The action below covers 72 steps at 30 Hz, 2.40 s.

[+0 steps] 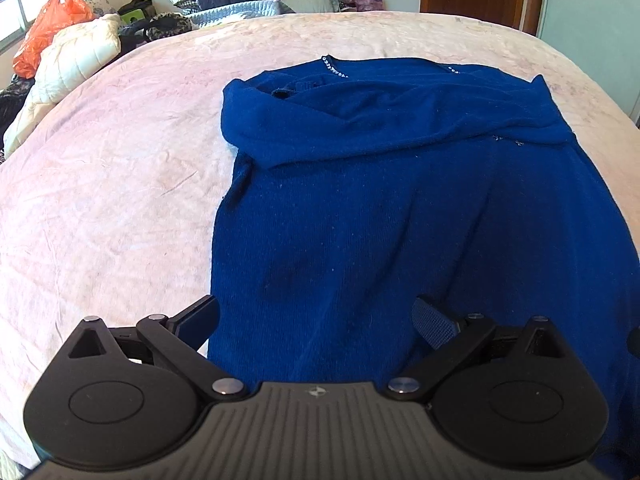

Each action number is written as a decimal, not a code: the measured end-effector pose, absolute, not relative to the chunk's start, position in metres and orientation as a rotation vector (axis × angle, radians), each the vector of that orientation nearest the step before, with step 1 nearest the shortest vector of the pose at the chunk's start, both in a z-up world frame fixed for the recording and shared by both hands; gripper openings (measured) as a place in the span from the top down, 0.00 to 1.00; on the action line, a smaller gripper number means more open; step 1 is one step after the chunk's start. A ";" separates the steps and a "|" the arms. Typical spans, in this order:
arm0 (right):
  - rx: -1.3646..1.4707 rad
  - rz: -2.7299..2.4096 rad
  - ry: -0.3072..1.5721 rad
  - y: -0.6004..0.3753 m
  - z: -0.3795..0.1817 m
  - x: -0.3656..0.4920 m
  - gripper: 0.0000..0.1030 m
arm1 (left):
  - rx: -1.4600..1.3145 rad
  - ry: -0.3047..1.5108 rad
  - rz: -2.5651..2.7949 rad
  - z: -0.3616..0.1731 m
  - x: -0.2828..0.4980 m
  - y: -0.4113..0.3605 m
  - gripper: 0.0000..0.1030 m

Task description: Fold small clothes

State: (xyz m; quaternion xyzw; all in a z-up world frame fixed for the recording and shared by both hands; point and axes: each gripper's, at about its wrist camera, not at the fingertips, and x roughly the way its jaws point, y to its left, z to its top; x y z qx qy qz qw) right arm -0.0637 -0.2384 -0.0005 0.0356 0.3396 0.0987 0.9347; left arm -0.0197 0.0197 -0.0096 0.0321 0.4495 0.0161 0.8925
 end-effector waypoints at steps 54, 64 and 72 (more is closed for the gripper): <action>0.008 0.356 0.823 -0.206 0.026 -0.092 0.11 | 0.163 0.977 0.146 -0.006 -0.093 0.074 0.00; 0.017 0.344 0.823 -0.211 0.023 -0.091 0.11 | 0.194 0.976 0.133 -0.007 -0.094 0.067 0.00; 0.005 0.315 0.835 -0.224 0.022 -0.092 0.11 | 0.189 0.990 0.086 -0.007 -0.096 0.068 0.00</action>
